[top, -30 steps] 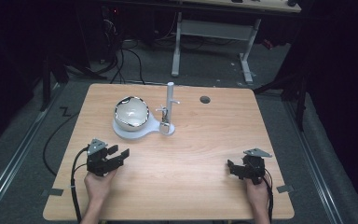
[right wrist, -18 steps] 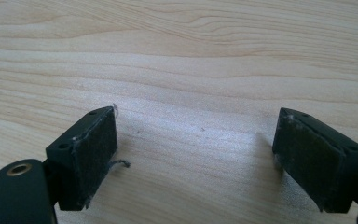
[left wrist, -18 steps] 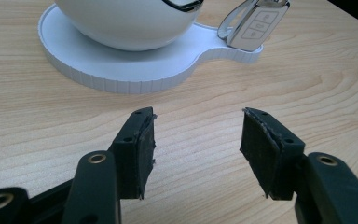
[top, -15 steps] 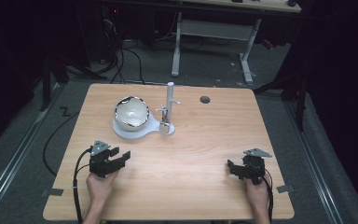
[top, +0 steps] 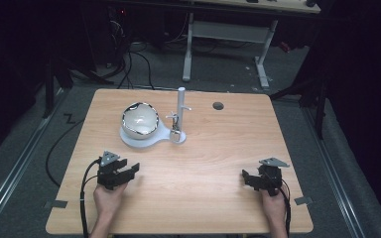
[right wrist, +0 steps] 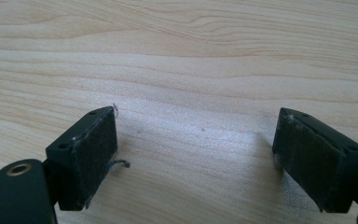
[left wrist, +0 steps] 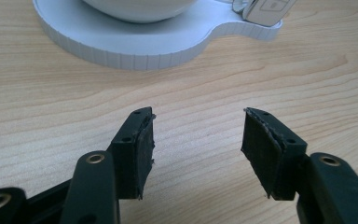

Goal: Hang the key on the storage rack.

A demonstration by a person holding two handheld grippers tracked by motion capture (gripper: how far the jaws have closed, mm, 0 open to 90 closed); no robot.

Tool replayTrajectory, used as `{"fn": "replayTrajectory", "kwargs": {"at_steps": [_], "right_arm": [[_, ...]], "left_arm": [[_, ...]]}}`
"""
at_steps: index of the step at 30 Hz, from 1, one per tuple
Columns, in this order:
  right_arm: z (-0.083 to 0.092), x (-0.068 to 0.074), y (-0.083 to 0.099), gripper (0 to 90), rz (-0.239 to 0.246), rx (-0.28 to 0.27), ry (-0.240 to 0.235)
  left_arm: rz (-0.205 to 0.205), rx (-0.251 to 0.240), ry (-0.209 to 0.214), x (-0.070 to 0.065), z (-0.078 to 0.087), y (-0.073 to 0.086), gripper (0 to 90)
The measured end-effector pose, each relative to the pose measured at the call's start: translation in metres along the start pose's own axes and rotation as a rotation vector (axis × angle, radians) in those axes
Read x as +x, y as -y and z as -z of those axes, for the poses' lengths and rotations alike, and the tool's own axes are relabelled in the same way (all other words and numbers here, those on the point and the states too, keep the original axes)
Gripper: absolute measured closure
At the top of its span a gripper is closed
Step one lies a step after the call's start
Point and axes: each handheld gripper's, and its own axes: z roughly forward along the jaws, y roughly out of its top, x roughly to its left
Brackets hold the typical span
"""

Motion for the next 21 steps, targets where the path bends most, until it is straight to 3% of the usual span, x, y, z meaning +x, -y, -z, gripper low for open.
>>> {"fn": "replayTrajectory", "kwargs": {"at_steps": [12,17,21], "right_arm": [[0.000,0.000,0.000,13.9,-0.001,0.000,0.000],[0.000,0.000,0.000,13.9,0.000,0.000,0.000],[0.000,0.000,0.000,13.9,0.001,0.000,0.000]], "left_arm": [[-0.031,0.018,-0.053,0.000,-0.009,0.004,43.4],[-0.071,0.035,-0.078,-0.004,-0.014,0.006,42.7],[-0.079,0.055,-0.095,-0.005,-0.016,0.005,41.8]]}}
